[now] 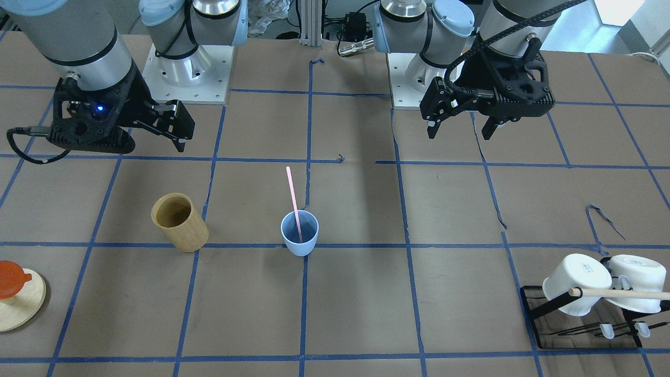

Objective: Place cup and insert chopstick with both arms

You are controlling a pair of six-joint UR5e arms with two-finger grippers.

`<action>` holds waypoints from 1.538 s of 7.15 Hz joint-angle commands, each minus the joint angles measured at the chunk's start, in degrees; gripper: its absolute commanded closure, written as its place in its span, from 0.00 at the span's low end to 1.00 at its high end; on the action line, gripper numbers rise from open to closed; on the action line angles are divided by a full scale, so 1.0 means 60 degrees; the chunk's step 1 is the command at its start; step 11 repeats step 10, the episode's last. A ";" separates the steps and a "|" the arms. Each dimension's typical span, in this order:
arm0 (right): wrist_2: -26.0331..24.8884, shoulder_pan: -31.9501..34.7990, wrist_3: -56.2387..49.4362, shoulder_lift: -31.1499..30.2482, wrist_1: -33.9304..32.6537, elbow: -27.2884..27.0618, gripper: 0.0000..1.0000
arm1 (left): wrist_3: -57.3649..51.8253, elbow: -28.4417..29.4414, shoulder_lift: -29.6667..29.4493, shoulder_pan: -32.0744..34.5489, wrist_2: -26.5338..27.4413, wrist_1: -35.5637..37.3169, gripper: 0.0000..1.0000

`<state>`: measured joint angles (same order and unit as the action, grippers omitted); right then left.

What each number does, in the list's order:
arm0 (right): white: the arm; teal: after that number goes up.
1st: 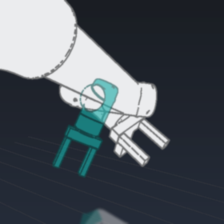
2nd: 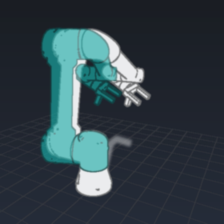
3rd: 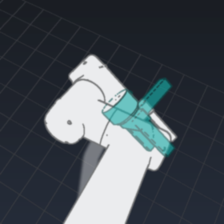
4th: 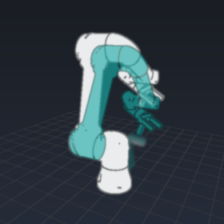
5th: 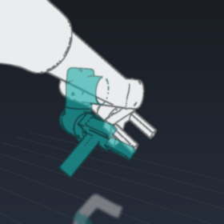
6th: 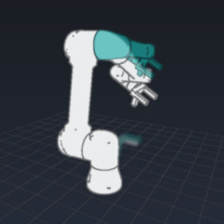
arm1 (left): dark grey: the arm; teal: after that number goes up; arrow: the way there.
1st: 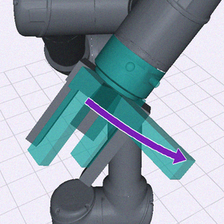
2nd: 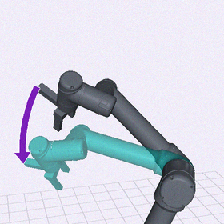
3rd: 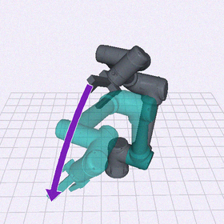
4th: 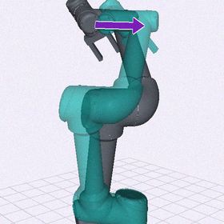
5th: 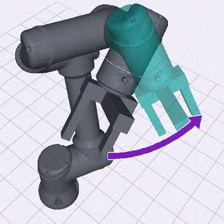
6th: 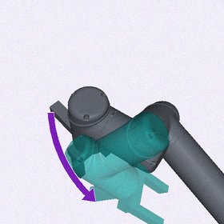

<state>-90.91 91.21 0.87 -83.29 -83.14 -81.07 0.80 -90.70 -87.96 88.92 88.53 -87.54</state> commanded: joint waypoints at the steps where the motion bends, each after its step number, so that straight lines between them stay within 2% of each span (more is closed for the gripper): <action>1: 0.0313 -0.0055 -0.1197 -0.0195 -0.0176 -0.0008 0.00 | -0.0002 0.0014 -0.0004 0.0005 -0.0004 0.0000 0.00; 5: 0.0327 -0.0524 -0.1215 -0.0475 -0.0176 -0.0038 0.00 | -0.0016 0.0014 0.0025 -0.0010 0.0025 -0.0015 0.00; 11: 0.0313 -0.0510 -0.1039 -0.0489 -0.0118 -0.0096 0.00 | -0.0075 0.0014 0.0040 0.0005 0.0055 -0.0015 0.00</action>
